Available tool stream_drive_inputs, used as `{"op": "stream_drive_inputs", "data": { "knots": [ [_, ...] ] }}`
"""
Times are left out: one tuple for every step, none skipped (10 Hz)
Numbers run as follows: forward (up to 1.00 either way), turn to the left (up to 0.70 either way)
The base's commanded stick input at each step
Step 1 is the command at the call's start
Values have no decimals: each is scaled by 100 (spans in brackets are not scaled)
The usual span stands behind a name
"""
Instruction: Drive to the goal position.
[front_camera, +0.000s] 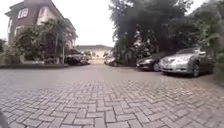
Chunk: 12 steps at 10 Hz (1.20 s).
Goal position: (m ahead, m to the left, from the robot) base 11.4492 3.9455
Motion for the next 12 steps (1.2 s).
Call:
{"op": "stream_drive_inputs", "data": {
  "knots": [
    [70,0],
    [70,0],
    [70,0],
    [70,0],
    [70,0],
    [70,0],
    [70,0],
    [70,0],
    [70,0],
    [70,0],
    [70,0],
    [70,0]
  ]
}}
